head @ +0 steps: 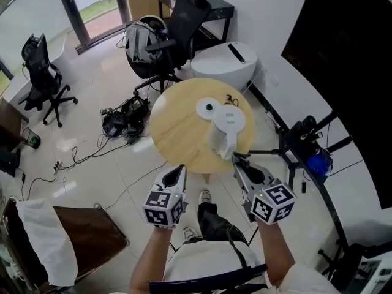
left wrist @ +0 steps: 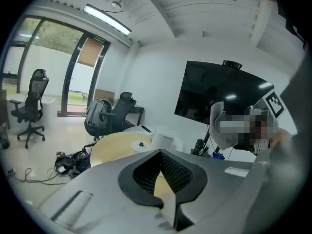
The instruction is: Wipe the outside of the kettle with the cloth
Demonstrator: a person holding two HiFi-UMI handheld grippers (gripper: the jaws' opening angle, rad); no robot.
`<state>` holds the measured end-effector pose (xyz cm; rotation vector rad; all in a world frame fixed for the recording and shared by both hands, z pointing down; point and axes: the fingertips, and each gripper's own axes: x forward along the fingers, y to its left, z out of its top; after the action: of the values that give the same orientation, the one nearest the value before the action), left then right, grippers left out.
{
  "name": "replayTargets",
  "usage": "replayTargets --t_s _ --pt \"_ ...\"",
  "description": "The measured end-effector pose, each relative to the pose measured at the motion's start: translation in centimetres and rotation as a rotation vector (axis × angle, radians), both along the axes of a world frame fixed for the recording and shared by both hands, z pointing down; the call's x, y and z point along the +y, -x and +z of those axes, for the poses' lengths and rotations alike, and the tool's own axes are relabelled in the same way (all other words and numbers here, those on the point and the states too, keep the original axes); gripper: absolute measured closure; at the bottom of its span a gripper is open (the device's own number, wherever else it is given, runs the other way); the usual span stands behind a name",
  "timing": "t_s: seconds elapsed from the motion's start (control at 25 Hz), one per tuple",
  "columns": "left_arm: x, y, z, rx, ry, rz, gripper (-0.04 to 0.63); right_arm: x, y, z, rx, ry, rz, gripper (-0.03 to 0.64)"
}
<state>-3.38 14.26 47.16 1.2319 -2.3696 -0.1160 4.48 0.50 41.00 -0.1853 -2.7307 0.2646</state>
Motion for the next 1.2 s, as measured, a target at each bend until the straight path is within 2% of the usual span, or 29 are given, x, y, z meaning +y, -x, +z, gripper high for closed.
replayTargets --t_s 0.16,0.36,0.6,0.72,1.2 --pt "0.6 -3.8 0.4 -0.015 0.048 -0.033 0.595 0.2 -3.4 1.7 0.033 -0.042 0.036 0.584" --pt "1.3 -7.5 1.3 0.035 0.024 -0.069 0.595 0.5 -5.9 3.1 0.051 -0.047 0.061 0.584" --pt "0.0 -8.8 -0.8 0.018 -0.022 -0.110 0.595 -0.1 -7.1 2.1 0.031 -0.026 -0.007 0.584" --pt "-1.1 -9.6 -1.3 0.001 -0.021 -0.116 0.595 -0.6 -7.6 1.9 0.027 -0.052 -0.031 0.584" --pt "-5.3 -12.2 -1.9 -0.014 0.006 -0.094 0.595 -3.3 -9.6 2.0 0.010 -0.023 -0.047 0.584"
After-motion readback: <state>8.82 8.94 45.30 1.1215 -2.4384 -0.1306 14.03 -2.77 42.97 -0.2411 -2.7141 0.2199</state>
